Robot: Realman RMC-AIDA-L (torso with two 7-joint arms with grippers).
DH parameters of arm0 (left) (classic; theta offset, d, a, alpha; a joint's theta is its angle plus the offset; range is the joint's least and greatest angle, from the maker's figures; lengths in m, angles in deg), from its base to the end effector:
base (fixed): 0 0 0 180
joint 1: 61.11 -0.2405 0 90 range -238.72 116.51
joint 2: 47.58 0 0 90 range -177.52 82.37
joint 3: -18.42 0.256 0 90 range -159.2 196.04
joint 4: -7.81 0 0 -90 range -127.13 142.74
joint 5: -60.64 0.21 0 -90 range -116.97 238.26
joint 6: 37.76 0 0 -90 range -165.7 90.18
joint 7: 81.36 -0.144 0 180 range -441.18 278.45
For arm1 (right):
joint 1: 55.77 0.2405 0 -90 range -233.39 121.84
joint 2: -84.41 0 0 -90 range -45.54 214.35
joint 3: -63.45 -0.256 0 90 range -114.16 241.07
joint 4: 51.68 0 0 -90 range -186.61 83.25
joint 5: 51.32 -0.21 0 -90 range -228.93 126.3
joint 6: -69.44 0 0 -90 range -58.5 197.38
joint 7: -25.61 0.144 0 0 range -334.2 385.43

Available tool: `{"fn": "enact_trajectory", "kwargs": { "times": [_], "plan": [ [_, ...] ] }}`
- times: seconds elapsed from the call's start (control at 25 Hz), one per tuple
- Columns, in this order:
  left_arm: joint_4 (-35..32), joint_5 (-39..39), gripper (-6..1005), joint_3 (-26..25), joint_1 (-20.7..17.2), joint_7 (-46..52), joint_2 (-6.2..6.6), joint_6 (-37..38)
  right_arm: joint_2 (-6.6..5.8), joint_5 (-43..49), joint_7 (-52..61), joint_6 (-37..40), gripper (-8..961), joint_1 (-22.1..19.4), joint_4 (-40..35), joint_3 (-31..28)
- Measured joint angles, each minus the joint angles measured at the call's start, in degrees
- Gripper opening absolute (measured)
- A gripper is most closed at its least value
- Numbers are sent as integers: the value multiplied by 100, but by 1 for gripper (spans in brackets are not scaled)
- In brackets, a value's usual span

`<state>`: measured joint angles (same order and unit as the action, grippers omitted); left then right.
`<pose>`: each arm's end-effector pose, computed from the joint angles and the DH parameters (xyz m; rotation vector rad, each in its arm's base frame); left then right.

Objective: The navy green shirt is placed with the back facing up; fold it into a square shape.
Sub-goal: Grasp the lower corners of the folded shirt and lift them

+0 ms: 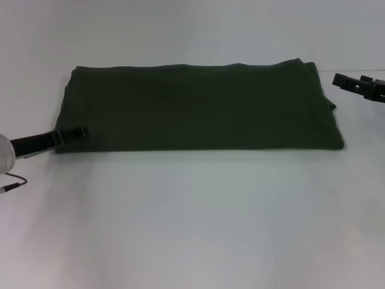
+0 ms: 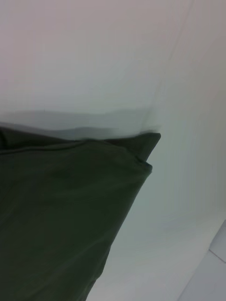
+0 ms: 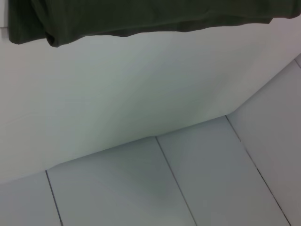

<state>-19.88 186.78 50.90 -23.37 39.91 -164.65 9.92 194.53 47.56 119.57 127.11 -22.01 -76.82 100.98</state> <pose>-0.3290 0.4055 0.0113 -1.8479 -1.5381 -0.4758 0.3233 0.4076 0.0697 -1.9884 1.1296 0.7071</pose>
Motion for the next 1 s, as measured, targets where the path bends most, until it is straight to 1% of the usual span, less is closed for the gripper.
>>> {"fn": "enact_trajectory", "kwargs": {
  "times": [0.28,0.48,0.68,1.0],
  "plan": [
    [52,-10,947,-8,14,1,0,-51,0,0,0,-15,917,9,0,1],
    [89,-2,764,-6,42,1,0,-65,0,0,0,-22,917,16,0,1],
    [114,2,702,-4,42,1,0,-136,0,0,0,-31,917,17,0,1],
    [114,8,648,4,40,1,0,-214,9,-1,7,-66,916,27,0,10]
  ]
}}
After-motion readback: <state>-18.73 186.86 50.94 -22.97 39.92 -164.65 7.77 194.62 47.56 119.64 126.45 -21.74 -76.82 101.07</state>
